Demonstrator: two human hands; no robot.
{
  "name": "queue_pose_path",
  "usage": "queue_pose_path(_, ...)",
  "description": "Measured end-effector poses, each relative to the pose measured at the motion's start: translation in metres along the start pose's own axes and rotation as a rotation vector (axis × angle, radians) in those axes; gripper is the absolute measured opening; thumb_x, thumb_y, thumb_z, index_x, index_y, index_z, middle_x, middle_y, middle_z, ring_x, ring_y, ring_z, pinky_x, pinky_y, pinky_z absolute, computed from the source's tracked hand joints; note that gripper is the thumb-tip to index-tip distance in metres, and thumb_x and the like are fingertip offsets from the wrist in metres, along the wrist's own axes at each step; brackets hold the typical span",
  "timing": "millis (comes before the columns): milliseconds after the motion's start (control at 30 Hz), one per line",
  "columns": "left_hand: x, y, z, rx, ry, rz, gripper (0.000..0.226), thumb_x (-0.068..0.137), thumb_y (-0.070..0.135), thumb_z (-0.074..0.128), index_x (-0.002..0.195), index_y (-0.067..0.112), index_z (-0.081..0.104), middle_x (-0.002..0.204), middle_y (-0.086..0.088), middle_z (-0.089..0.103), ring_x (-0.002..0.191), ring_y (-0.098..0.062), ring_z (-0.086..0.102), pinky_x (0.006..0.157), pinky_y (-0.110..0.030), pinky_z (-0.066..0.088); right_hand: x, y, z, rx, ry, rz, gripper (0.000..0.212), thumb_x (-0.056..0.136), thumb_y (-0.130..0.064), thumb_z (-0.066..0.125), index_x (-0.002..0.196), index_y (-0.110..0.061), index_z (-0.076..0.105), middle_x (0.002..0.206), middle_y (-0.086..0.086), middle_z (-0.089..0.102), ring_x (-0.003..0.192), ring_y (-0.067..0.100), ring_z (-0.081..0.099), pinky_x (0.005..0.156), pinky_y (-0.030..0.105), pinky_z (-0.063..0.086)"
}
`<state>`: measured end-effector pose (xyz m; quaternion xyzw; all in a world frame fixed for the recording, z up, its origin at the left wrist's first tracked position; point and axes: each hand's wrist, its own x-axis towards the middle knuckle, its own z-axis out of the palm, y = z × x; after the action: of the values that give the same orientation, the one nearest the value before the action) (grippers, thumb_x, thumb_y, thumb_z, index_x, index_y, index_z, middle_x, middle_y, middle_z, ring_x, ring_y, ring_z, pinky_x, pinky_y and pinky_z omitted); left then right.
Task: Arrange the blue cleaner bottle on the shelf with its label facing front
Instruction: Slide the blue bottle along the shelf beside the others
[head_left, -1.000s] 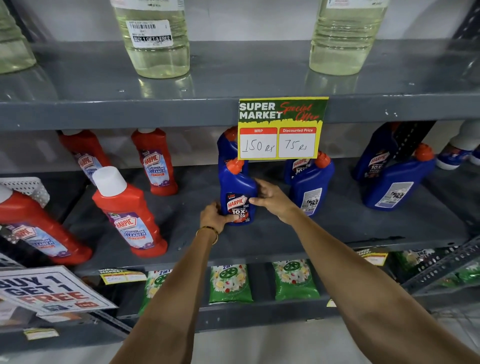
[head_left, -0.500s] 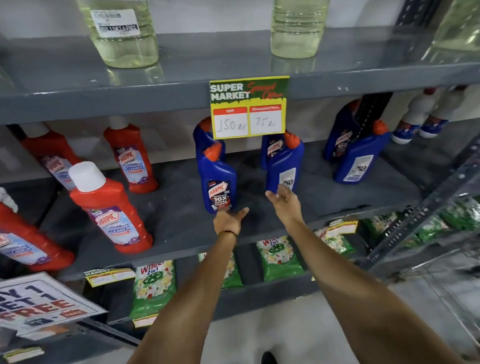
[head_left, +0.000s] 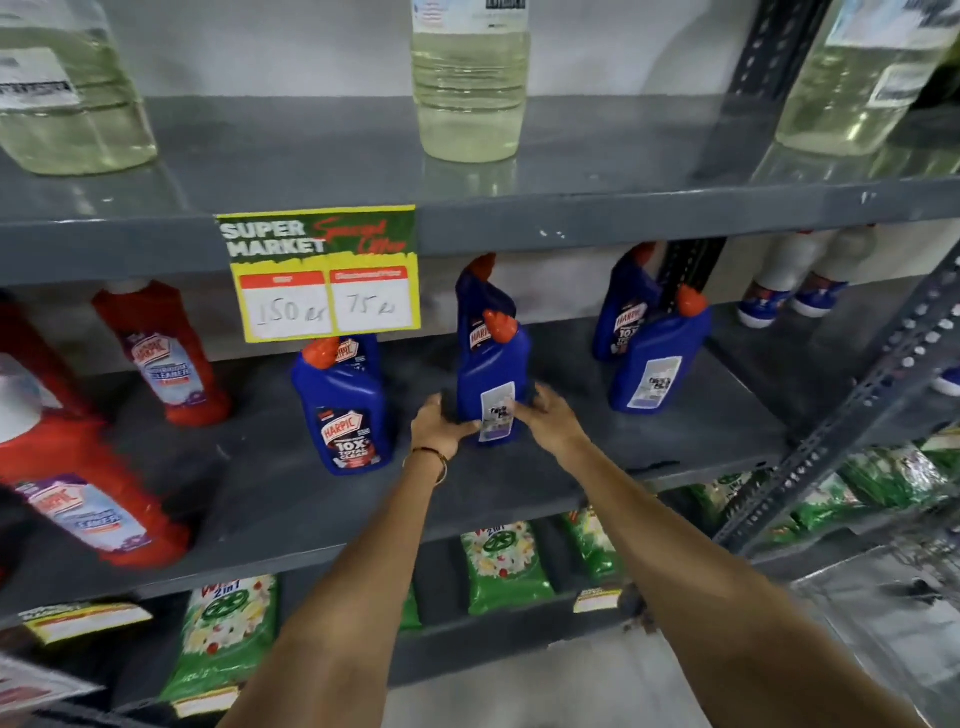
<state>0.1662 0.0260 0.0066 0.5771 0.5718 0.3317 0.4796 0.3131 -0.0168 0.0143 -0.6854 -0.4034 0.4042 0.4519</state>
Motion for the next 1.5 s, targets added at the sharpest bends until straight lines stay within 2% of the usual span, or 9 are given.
queue_pose_path(200,0.013,-0.001,0.02,0.085,-0.041,-0.025,0.061,0.064,0.004,0.079,0.118,-0.003,0.051,0.123,-0.021,0.061,0.111,-0.033,0.058,0.097,-0.047,0.047,0.025,-0.001,-0.018,-0.089,-0.209,-0.116,0.04,0.085,-0.011,0.063,0.121,-0.001,0.051,0.125,0.019,0.06,0.113,0.03,0.059,0.091,0.033,0.048)
queue_pose_path(467,0.005,0.008,0.025,-0.067,0.159,0.107,0.051,0.057,0.011,0.085,0.098,0.007,0.055,0.102,-0.016,0.066,0.092,-0.029,0.063,0.081,-0.043,0.054,0.032,-0.019,-0.027,0.067,-0.261,-0.241,0.036,0.087,-0.007,0.058,0.123,-0.005,0.052,0.123,0.02,0.061,0.106,0.023,0.061,0.07,0.008,0.052)
queue_pose_path(667,-0.007,0.026,0.035,0.097,0.342,0.204,0.04,0.056,0.033,0.079,0.071,0.018,0.045,0.062,0.008,0.053,0.058,-0.018,0.052,0.047,-0.025,0.036,0.031,-0.029,-0.01,0.131,-0.358,-0.131,0.081,0.073,-0.033,0.074,0.14,-0.018,0.032,0.136,0.009,0.052,0.123,0.025,0.052,0.104,0.042,0.044)
queue_pose_path(800,-0.01,0.022,0.028,0.055,0.144,0.266,0.041,0.052,0.026,0.085,0.077,0.014,0.054,0.07,0.001,0.06,0.063,-0.018,0.057,0.059,-0.031,0.05,0.03,-0.025,-0.012,0.232,-0.303,-0.163,0.053,0.068,-0.025,0.079,0.114,-0.021,0.053,0.106,-0.002,0.068,0.099,0.017,0.065,0.081,0.027,0.054)
queue_pose_path(933,-0.008,0.017,0.014,-0.28,-0.173,0.171,0.035,0.066,0.002,0.077,0.096,0.013,0.063,0.089,-0.002,0.067,0.088,-0.022,0.064,0.07,-0.021,0.056,0.033,-0.022,-0.018,0.273,-0.242,-0.183,0.048,0.064,-0.018,0.079,0.107,-0.019,0.058,0.101,0.0,0.069,0.097,0.021,0.066,0.081,0.031,0.054)
queue_pose_path(1067,-0.001,0.02,0.005,-0.413,-0.326,-0.045,0.049,0.08,0.005,0.065,0.125,0.013,0.048,0.121,-0.007,0.055,0.108,-0.021,0.057,0.092,-0.033,0.05,0.035,-0.02,-0.031,0.301,-0.415,-0.212,0.043,0.065,-0.015,0.075,0.106,-0.019,0.062,0.102,0.004,0.068,0.097,0.021,0.065,0.085,0.035,0.055)
queue_pose_path(1200,0.004,0.018,0.012,-0.538,-0.535,-0.186,0.042,0.085,0.011,0.059,0.125,0.016,0.047,0.109,-0.005,0.064,0.094,-0.019,0.064,0.085,-0.037,0.053,0.037,-0.021,-0.039,0.418,-0.538,-0.132,0.039,0.069,-0.01,0.07,0.107,-0.018,0.063,0.1,0.001,0.069,0.095,0.016,0.066,0.082,0.031,0.055)
queue_pose_path(1367,0.009,0.013,0.019,-0.488,-0.518,-0.148,0.026,0.08,0.014,0.066,0.104,0.023,0.061,0.088,0.005,0.075,0.083,-0.013,0.07,0.072,-0.032,0.058,0.037,-0.024,-0.048,0.403,-0.607,-0.094,0.042,0.071,-0.011,0.07,0.112,-0.018,0.063,0.11,0.005,0.067,0.104,0.021,0.063,0.088,0.034,0.054)
queue_pose_path(1500,0.012,0.014,0.03,-0.465,-0.388,-0.136,0.031,0.074,0.017,0.072,0.101,0.023,0.06,0.098,0.003,0.068,0.088,-0.016,0.066,0.077,-0.036,0.055,0.042,-0.027,-0.055,0.383,-0.571,-0.11,0.048,0.067,-0.019,0.075,0.113,-0.019,0.064,0.112,0.005,0.069,0.106,0.022,0.064,0.086,0.033,0.056)
